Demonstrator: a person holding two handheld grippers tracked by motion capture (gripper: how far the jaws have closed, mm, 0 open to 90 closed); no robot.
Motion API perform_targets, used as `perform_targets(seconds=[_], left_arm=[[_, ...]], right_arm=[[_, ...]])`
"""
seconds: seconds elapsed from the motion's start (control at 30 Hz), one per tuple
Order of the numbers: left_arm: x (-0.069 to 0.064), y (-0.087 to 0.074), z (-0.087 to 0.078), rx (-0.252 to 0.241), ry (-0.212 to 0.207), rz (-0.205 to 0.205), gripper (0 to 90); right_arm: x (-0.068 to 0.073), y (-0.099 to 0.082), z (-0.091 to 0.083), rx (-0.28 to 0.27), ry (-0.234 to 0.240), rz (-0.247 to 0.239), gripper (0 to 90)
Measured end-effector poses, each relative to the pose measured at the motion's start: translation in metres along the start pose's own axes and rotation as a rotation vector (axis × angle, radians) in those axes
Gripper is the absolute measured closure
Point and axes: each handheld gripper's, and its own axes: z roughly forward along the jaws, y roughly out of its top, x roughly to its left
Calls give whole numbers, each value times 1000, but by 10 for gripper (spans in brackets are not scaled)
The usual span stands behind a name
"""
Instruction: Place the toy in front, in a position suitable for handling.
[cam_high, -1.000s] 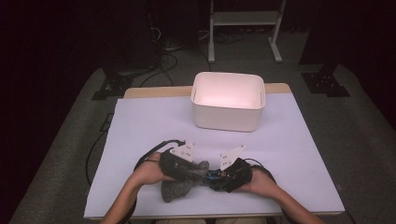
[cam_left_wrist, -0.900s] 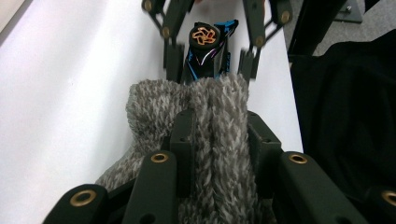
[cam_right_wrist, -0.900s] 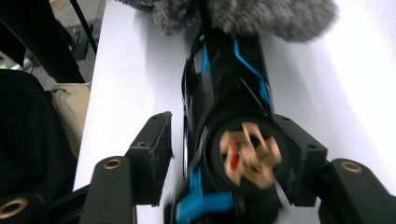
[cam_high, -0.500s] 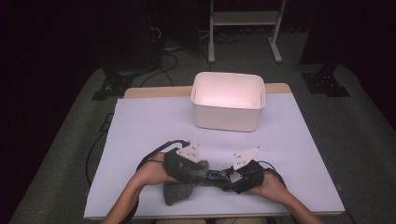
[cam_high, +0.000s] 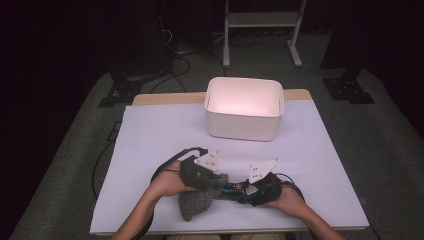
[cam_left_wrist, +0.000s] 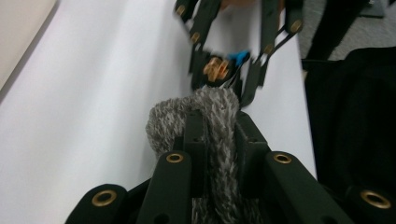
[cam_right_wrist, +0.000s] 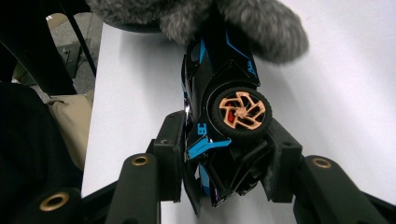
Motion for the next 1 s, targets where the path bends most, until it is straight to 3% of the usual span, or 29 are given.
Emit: perform_targets(seconds=[0.17,0.27,0.3,0.37,0.63,0.9,0.97,1.0], left_arm=[[-3,23,22,11,-56,61,786],[-3,31,34,-4,-103,62,786],[-2,33,40,14,-120,70,786],[-1,33,43,1,-129,55,785],[3,21,33,-2,-115,57,779],[9,-16,6,6,-65,-9,770],[10,-24,-1,-32,-76,-34,769],[11,-29,-6,-21,-52,-39,769]], right_arm=[[1,0,1,-5,-4,-8,562],[1,0,2,-11,-3,-11,563],[2,0,2,-13,-4,-10,562],[2,0,2,-15,-4,-6,563],[2,0,2,-14,-5,-11,564],[1,0,2,-9,3,-17,564],[0,0,2,-10,3,-21,565],[0,0,2,-9,4,-21,565]])
